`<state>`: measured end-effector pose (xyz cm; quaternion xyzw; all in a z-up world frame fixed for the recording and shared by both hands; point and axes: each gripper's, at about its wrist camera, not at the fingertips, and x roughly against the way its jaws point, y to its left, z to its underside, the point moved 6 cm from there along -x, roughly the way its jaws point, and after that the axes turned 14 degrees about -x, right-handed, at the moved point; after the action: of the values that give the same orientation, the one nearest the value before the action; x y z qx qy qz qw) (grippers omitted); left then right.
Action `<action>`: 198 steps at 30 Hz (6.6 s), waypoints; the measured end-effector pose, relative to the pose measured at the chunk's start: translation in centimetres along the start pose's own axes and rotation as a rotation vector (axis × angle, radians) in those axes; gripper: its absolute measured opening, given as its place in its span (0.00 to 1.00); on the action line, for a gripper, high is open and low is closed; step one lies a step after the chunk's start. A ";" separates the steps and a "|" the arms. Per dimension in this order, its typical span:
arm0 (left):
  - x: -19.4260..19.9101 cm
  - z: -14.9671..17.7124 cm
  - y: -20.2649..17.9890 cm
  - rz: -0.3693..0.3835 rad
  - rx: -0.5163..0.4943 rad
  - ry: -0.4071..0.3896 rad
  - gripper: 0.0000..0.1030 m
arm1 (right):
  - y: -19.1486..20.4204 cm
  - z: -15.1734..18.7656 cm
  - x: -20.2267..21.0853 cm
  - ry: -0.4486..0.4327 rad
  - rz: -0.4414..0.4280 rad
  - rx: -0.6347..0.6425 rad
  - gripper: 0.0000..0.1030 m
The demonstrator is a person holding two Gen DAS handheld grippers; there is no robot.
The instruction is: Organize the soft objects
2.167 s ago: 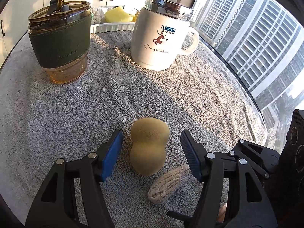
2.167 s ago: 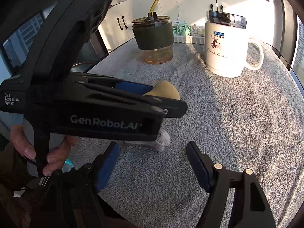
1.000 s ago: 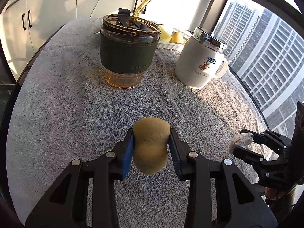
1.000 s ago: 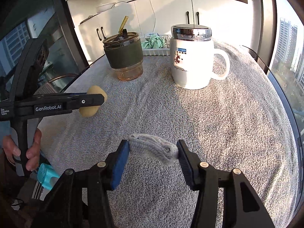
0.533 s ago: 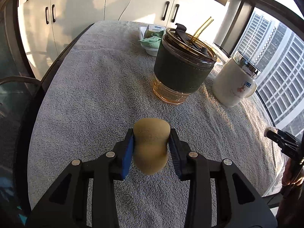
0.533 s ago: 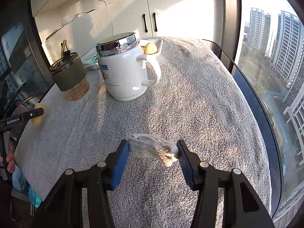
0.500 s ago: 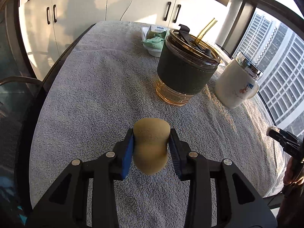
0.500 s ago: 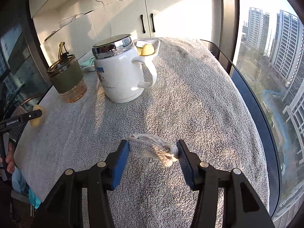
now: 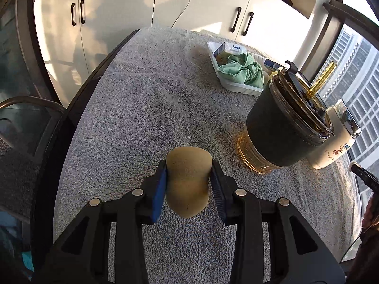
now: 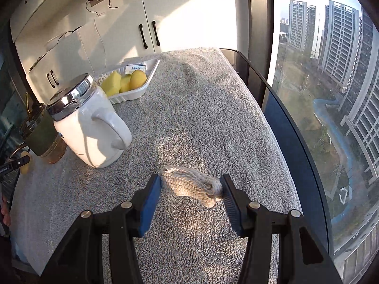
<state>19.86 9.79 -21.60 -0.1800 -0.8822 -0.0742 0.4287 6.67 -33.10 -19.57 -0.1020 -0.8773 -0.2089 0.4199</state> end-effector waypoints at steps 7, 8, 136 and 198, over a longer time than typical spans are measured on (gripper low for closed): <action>-1.8 -2.7 1.7 -0.029 0.008 0.006 0.33 | 0.2 -2.9 -1.6 -0.012 0.020 0.017 0.53; -1.9 -3.2 1.7 -0.030 0.006 0.000 0.33 | 0.3 -3.3 -1.8 -0.013 0.021 0.019 0.53; 3.5 -3.0 5.3 -0.288 0.016 -0.099 0.78 | 0.8 -5.6 -2.5 -0.023 0.137 -0.117 1.00; 19.7 -2.2 -13.3 -0.244 -0.075 -0.159 1.00 | 16.6 2.6 14.5 -0.131 0.176 0.024 1.00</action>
<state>5.18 1.84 -4.55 -0.0925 -0.9253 -0.1442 0.3382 1.67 -17.12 -5.06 -0.1870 -0.8930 -0.1536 0.3794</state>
